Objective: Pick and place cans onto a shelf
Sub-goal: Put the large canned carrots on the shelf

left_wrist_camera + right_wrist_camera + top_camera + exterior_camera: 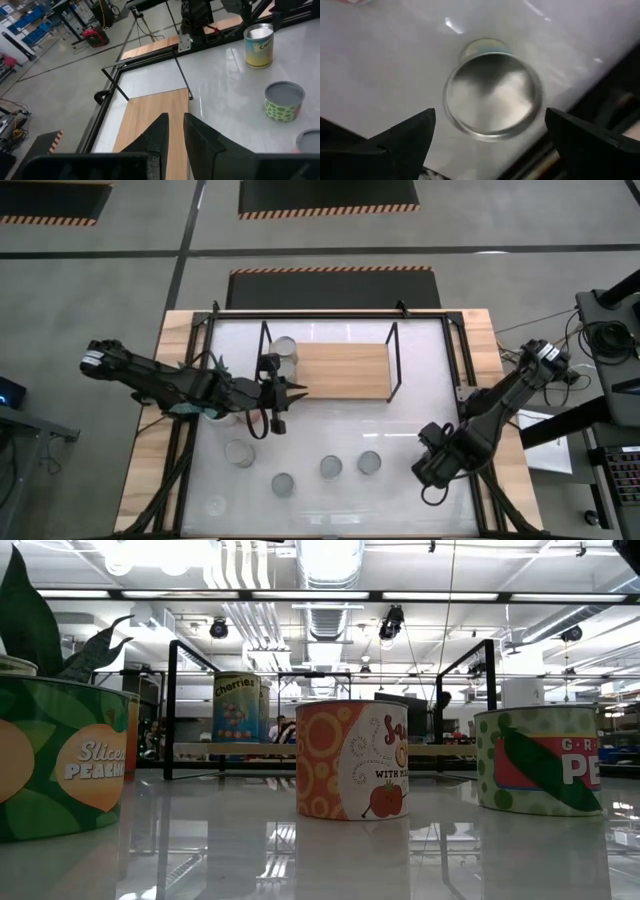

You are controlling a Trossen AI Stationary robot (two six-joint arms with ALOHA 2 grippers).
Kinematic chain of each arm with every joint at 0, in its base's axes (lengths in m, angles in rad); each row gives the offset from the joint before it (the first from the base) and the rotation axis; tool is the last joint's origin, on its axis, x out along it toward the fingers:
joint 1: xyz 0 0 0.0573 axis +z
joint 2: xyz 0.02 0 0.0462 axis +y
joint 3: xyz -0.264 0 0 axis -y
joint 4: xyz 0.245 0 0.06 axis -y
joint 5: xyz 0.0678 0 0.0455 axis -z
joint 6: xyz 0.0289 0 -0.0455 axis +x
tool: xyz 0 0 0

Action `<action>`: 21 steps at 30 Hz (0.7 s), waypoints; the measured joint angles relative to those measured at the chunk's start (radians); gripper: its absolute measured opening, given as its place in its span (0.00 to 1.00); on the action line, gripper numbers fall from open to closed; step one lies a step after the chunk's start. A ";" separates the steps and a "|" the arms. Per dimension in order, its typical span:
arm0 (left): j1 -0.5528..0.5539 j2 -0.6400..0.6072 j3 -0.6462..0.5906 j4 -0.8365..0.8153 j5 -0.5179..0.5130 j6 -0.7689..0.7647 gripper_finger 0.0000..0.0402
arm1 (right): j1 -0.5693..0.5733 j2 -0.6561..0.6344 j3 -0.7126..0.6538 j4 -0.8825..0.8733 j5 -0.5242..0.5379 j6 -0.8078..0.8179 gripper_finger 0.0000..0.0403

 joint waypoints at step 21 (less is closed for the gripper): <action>-0.010 0.000 0.000 0.073 0.027 -0.008 0.10 | 0.001 -0.023 -0.128 0.142 0.035 -0.049 0.77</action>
